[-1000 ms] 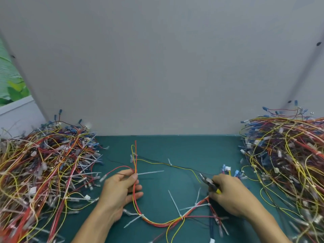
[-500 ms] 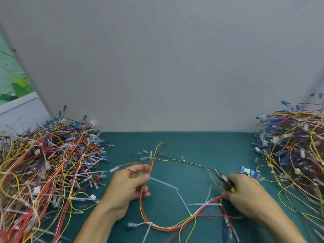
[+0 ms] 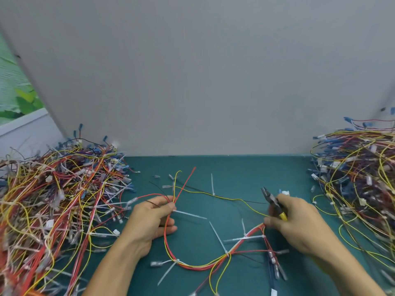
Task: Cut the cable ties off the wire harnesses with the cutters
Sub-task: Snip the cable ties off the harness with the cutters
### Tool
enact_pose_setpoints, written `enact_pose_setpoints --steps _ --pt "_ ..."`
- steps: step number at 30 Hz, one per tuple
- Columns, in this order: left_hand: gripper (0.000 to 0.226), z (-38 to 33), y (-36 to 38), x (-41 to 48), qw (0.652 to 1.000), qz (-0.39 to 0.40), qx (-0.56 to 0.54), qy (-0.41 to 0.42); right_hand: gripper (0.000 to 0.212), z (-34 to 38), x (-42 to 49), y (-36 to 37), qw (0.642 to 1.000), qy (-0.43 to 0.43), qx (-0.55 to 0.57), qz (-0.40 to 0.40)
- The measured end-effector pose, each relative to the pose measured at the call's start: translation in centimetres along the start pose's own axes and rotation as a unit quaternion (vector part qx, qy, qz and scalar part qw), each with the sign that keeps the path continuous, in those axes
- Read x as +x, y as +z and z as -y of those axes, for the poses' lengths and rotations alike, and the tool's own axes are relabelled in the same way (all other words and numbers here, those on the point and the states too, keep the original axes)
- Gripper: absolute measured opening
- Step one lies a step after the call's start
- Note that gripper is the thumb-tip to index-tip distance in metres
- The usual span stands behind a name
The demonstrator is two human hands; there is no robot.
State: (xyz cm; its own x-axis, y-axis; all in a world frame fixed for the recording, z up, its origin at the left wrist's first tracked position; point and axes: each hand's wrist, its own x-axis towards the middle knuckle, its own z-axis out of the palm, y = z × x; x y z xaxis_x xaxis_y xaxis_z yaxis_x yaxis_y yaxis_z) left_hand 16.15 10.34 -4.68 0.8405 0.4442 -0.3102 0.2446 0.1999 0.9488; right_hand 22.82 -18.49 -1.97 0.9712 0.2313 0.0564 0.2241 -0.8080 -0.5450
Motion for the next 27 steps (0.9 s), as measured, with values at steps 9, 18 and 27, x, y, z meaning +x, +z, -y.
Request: enact_pose_setpoints --steps 9,18,27 --pt "0.008 -0.2 -0.4 -0.1 1.000 -0.014 0.006 0.011 0.026 -0.1 -0.3 1.3 0.991 0.095 -0.098 0.000" --pt "0.008 -0.5 -0.9 -0.2 1.000 0.011 -0.003 -0.015 0.031 -0.1 -0.1 0.3 0.993 0.100 -0.024 0.062" --pt "0.017 -0.4 -1.0 0.1 1.000 0.006 0.009 -0.019 0.016 -1.6 -0.2 -5.2 0.989 0.067 0.128 0.009"
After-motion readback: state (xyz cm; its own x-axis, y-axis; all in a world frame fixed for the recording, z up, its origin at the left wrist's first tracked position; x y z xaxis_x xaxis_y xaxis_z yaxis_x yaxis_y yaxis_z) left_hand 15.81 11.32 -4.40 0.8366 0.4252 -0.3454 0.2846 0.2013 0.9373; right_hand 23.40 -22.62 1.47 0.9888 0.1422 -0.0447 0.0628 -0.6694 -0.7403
